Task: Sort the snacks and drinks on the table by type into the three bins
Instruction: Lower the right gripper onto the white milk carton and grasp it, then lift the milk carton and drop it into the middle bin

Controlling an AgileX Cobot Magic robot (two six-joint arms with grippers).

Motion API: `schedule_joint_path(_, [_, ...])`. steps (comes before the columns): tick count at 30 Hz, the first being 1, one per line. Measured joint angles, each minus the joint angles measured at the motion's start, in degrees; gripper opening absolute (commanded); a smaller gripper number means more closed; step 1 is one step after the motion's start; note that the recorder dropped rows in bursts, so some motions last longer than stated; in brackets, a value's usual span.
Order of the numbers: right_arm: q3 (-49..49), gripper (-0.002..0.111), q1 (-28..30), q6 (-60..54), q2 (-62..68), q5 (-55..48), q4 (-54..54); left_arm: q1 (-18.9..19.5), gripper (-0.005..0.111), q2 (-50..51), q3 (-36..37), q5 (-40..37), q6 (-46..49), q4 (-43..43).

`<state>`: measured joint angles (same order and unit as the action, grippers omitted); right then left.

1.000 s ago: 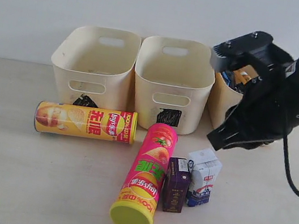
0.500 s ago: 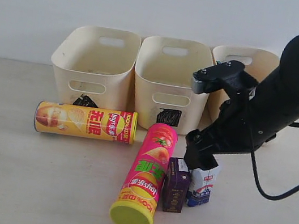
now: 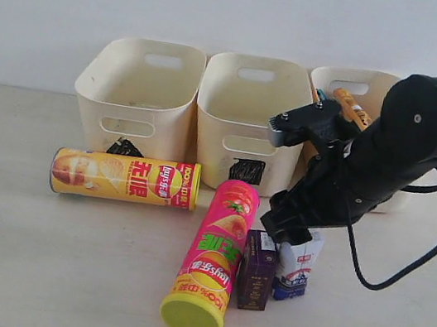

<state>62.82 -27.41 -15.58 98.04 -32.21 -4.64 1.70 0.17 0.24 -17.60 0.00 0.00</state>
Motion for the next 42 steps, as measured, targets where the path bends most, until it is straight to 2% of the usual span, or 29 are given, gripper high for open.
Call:
schedule_joint_path(20, [0.0, 0.068, 1.3, 2.6, 4.8, -2.4, -0.5, 0.0, 0.004, 0.0, 0.0, 0.0, 0.0, 0.0])
schedule_joint_path(23, [0.0, 0.055, 1.3, 2.5, 4.9, -2.2, -0.5, 0.0, 0.004, 0.0, 0.0, 0.0, 0.0, 0.0])
schedule_joint_path(25, [0.0, 0.035, 1.3, 2.2, 5.0, -1.9, -0.5, 0.0, 0.004, 0.0, 0.0, 0.0, 0.0, 0.0])
schedule_joint_path(27, [0.0, 0.007, 1.3, 2.0, 5.2, -1.8, -0.5, 0.0, 0.004, 0.0, 0.0, 0.0, 0.0, 0.0])
schedule_joint_path(28, [0.0, 0.000, 1.3, 1.6, 5.2, -1.8, -0.5, 0.0, 0.004, 0.0, 0.0, 0.0, 0.0, 0.0])
schedule_joint_path(35, [0.0, 0.000, 1.3, -0.9, 5.0, -2.6, 0.6, 0.0, 0.004, 0.0, 0.0, 0.0, 0.0, 0.0])
schedule_joint_path(42, [3.6, 0.000, 1.4, -0.9, -0.7, -10.3, 4.6, 0.0, 0.004, 0.0, 0.0, 0.0, 0.0, 0.0])
